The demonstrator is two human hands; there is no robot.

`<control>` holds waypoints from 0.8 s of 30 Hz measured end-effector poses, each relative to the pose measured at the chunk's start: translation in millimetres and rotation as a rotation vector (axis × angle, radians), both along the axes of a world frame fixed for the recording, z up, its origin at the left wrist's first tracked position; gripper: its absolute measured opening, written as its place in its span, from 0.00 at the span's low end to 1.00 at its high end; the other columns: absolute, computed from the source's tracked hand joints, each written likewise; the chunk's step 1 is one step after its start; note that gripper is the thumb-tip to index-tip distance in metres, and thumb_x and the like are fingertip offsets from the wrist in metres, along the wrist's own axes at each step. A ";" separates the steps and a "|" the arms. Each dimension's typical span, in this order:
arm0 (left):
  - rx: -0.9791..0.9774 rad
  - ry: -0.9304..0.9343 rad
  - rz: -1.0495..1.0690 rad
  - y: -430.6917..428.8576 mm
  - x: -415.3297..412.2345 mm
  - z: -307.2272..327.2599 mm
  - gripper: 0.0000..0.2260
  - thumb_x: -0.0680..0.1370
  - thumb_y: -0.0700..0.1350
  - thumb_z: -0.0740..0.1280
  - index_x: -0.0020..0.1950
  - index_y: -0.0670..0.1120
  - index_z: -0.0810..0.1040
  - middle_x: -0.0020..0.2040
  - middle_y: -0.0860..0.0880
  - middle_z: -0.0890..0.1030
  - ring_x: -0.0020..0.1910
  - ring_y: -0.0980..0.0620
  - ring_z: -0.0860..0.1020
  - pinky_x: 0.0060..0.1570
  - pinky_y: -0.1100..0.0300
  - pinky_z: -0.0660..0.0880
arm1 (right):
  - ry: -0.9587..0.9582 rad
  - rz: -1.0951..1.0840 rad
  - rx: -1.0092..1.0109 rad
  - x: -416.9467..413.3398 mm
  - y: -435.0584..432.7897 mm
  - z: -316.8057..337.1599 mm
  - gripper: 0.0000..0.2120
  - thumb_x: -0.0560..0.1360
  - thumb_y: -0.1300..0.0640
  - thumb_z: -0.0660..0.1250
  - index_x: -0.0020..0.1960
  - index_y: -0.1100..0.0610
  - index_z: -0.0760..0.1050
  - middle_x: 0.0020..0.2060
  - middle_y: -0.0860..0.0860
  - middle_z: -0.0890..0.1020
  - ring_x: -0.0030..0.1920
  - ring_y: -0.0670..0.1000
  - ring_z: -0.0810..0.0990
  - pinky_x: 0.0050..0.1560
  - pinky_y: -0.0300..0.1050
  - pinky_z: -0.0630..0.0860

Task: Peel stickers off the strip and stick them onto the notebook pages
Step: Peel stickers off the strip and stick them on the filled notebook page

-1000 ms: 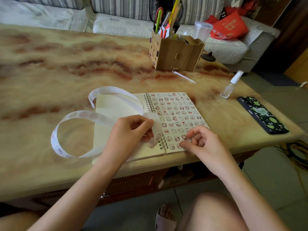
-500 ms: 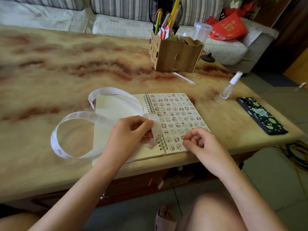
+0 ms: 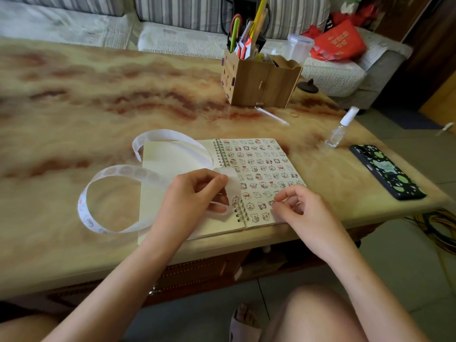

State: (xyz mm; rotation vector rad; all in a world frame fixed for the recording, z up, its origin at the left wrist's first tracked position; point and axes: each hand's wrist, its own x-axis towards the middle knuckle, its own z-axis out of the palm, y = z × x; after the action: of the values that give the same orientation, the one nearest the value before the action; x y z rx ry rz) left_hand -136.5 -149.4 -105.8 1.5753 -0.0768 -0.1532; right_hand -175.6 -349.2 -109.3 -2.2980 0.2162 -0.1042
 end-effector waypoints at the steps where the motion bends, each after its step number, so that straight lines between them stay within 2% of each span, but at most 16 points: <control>1: -0.007 -0.004 -0.001 0.0 -0.2 0.3 0.07 0.78 0.40 0.66 0.42 0.39 0.81 0.31 0.45 0.80 0.31 0.52 0.80 0.36 0.61 0.81 | -0.046 0.000 0.028 -0.9 3.0 2.9 0.01 0.75 0.53 0.68 0.46 0.49 0.76 0.39 0.47 0.80 0.37 0.43 0.76 0.36 0.31 0.71; 3: -0.018 -0.013 -0.003 -0.6 -0.7 1.4 0.07 0.78 0.40 0.65 0.43 0.39 0.81 0.30 0.46 0.80 0.31 0.52 0.80 0.35 0.63 0.80 | -0.138 0.039 0.118 -2.5 12.5 8.7 0.02 0.76 0.52 0.67 0.46 0.49 0.77 0.40 0.47 0.82 0.41 0.41 0.79 0.40 0.30 0.73; 7: -0.064 -0.022 0.008 -2.2 -0.9 4.0 0.07 0.78 0.40 0.65 0.43 0.39 0.80 0.30 0.48 0.80 0.30 0.54 0.80 0.32 0.66 0.78 | -0.214 0.167 0.272 -0.7 34.1 16.3 0.03 0.74 0.55 0.70 0.48 0.51 0.78 0.43 0.45 0.83 0.45 0.43 0.81 0.46 0.36 0.77; 11: -0.091 -0.035 0.016 -2.6 -0.5 4.0 0.07 0.78 0.39 0.65 0.44 0.38 0.80 0.33 0.44 0.80 0.31 0.53 0.80 0.33 0.65 0.79 | -0.266 0.226 0.304 3.1 43.3 15.2 0.06 0.71 0.60 0.73 0.46 0.53 0.79 0.42 0.44 0.83 0.45 0.44 0.81 0.48 0.35 0.75; 16: -0.103 -0.044 -0.006 -2.8 -1.3 5.0 0.07 0.78 0.39 0.64 0.42 0.40 0.80 0.29 0.50 0.80 0.31 0.53 0.80 0.34 0.64 0.79 | -0.281 0.194 0.329 4.1 43.6 11.5 0.05 0.72 0.62 0.73 0.44 0.52 0.80 0.40 0.45 0.84 0.42 0.45 0.82 0.46 0.40 0.78; 21: -0.095 -0.016 -0.048 -4.9 -0.8 5.3 0.15 0.79 0.45 0.64 0.42 0.33 0.80 0.34 0.42 0.81 0.32 0.51 0.80 0.37 0.61 0.80 | -0.277 0.159 0.361 4.0 42.1 10.8 0.05 0.72 0.61 0.73 0.45 0.52 0.82 0.40 0.45 0.84 0.42 0.46 0.83 0.46 0.40 0.79; 24: -0.025 -0.015 -0.093 -5.4 -2.9 4.3 0.09 0.77 0.42 0.67 0.41 0.39 0.81 0.33 0.45 0.82 0.34 0.54 0.81 0.41 0.59 0.81 | -0.302 0.136 0.353 5.4 40.3 9.7 0.06 0.71 0.61 0.73 0.44 0.51 0.82 0.39 0.46 0.85 0.41 0.47 0.83 0.47 0.42 0.80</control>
State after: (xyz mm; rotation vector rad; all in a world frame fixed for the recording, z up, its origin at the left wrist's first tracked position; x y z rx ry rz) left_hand -139.4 -154.8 -101.6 1.5487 -0.1630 -0.2128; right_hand -170.2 -308.9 -99.6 -1.9096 -0.0731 -0.3153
